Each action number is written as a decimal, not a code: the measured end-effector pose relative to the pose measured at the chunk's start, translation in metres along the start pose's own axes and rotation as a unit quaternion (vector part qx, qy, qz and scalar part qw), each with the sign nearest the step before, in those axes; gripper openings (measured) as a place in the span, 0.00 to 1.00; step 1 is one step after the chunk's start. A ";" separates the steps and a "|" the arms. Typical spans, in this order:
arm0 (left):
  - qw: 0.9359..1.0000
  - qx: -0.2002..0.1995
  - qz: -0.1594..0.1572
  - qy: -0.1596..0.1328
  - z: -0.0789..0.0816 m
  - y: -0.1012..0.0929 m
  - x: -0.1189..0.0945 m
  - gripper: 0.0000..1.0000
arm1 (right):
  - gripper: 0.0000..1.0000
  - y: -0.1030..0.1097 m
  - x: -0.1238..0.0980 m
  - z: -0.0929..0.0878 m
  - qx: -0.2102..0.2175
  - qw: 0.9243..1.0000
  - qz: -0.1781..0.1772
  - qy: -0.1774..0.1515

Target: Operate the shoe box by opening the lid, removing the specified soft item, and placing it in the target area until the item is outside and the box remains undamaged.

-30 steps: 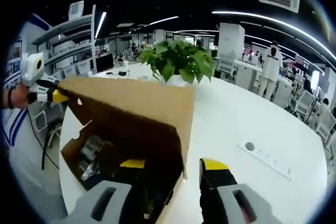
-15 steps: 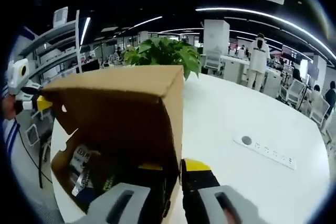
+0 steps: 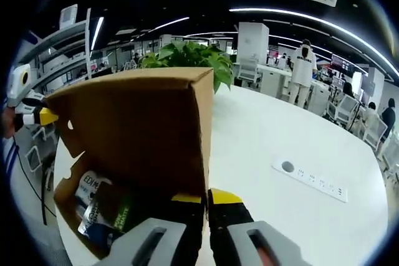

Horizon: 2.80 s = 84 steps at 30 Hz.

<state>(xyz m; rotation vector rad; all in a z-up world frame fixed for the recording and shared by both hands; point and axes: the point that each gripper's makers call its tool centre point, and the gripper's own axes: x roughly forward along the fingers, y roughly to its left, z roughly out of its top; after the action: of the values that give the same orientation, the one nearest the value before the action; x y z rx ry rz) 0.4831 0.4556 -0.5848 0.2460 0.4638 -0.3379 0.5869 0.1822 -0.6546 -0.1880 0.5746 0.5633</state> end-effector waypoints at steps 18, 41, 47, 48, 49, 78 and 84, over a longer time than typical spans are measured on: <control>1.000 -0.025 0.015 -0.003 0.006 0.016 0.014 0.10 | 0.00 -0.003 0.007 0.006 0.004 1.000 -0.001 0.010; 0.997 -0.031 0.013 0.063 -0.042 0.012 0.025 0.10 | 0.00 -0.006 0.019 0.014 -0.004 1.000 0.000 0.021; 0.996 -0.040 0.004 0.078 -0.052 0.005 0.030 0.09 | 0.00 -0.006 0.022 0.014 -0.003 1.000 0.000 0.023; 0.996 -0.041 0.004 0.080 -0.054 0.004 0.032 0.09 | 0.00 -0.007 0.023 0.014 -0.004 1.000 0.000 0.024; 0.996 -0.042 0.003 0.081 -0.055 0.003 0.033 0.09 | 0.00 -0.007 0.023 0.014 -0.004 1.000 0.001 0.024; 0.995 -0.049 0.001 0.091 -0.058 0.013 0.049 0.03 | 0.00 -0.009 0.037 0.018 -0.010 0.999 0.003 0.033; 0.993 -0.071 -0.001 0.090 -0.058 0.017 0.052 0.03 | 0.00 -0.011 0.043 0.018 -0.011 0.999 0.004 0.037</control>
<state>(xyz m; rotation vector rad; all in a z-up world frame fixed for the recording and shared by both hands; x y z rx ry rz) 0.5107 0.4755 -0.6570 0.1384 0.6629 -0.2851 0.6309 0.1982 -0.6632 -0.2278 0.6406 0.5727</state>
